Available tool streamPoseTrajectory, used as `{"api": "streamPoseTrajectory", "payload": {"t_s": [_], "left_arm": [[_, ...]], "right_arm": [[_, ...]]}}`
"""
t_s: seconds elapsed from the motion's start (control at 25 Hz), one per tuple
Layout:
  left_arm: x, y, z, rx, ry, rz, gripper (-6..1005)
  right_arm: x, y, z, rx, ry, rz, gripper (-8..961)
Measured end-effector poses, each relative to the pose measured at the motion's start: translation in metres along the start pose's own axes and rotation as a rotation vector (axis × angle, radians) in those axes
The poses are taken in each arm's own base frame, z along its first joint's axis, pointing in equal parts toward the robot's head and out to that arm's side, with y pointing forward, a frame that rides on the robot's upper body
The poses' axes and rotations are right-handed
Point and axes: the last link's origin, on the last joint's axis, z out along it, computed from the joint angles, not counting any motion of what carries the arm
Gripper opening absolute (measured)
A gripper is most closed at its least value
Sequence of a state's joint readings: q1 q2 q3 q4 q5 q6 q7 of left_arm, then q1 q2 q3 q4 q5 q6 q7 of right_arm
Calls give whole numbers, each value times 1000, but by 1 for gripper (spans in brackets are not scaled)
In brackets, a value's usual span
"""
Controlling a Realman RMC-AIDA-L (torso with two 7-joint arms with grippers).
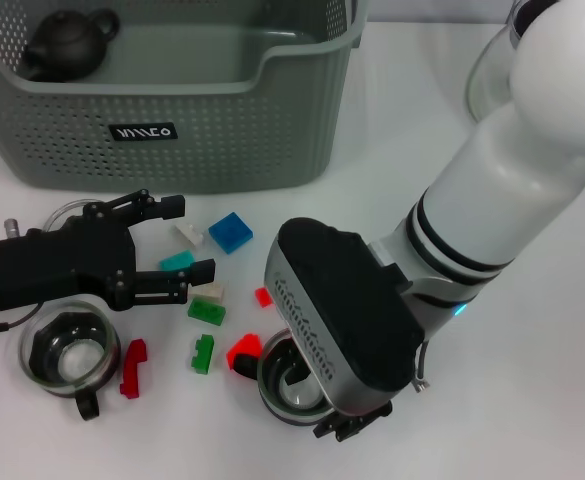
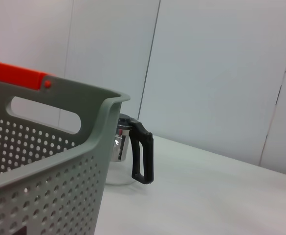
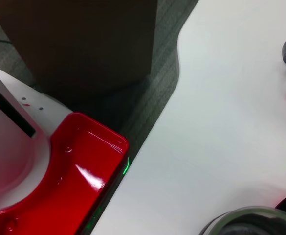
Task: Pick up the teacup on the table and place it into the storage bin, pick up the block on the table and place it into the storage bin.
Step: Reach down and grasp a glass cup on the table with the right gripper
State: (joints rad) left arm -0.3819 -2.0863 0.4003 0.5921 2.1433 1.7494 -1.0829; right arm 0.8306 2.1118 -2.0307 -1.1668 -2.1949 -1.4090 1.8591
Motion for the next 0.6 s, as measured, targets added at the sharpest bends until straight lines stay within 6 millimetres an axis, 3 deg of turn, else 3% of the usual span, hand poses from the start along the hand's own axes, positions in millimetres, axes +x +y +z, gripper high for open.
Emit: {"api": "streamPoseTrajectory", "payload": {"t_s": [0.6], "left_arm": [[-2, 2, 2, -4, 5, -3, 866]], "right_arm": [[7, 0, 13, 16, 28, 2, 528]]}}
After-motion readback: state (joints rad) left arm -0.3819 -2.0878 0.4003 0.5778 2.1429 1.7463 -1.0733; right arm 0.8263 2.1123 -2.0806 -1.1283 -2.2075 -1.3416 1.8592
